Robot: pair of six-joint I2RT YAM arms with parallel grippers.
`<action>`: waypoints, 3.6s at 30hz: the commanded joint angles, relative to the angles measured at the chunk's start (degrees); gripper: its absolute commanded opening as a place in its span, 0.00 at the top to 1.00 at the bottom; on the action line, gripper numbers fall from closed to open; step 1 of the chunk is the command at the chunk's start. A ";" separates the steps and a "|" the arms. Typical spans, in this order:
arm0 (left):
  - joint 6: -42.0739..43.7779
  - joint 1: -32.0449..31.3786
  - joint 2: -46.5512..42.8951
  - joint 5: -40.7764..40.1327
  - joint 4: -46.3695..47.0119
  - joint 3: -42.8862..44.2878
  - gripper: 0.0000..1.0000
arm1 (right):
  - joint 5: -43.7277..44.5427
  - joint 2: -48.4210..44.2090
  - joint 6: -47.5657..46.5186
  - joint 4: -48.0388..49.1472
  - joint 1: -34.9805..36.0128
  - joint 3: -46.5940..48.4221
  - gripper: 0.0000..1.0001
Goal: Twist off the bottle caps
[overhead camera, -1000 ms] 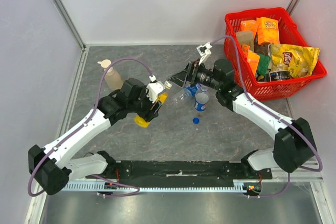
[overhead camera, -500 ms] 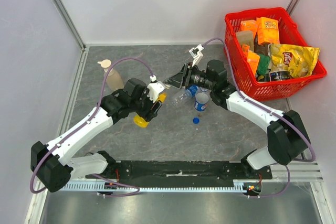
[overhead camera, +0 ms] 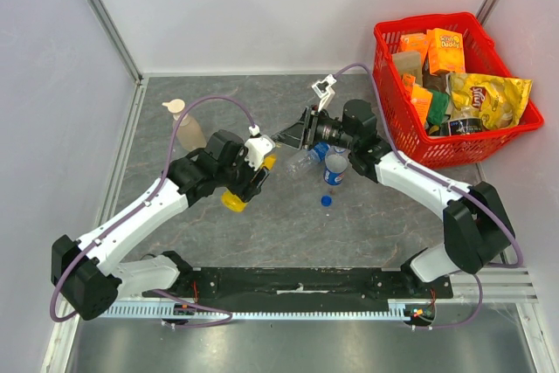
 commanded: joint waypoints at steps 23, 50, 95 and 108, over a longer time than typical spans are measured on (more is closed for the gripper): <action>-0.42 -0.11 -5.94 10.41 0.45 2.64 0.98 | -15.46 -3.75 0.70 18.54 0.58 -0.63 1.00; 6.78 -0.11 -6.92 50.59 -2.19 6.24 0.98 | -32.61 -13.68 2.11 43.33 1.81 -8.19 1.00; 2.22 -0.11 -4.46 18.00 0.53 2.29 0.98 | 8.07 -22.13 -12.75 5.11 1.11 -7.31 0.02; -0.24 -0.19 -2.08 4.38 0.71 1.32 0.98 | 13.18 -15.89 -6.15 1.15 1.02 -4.32 0.02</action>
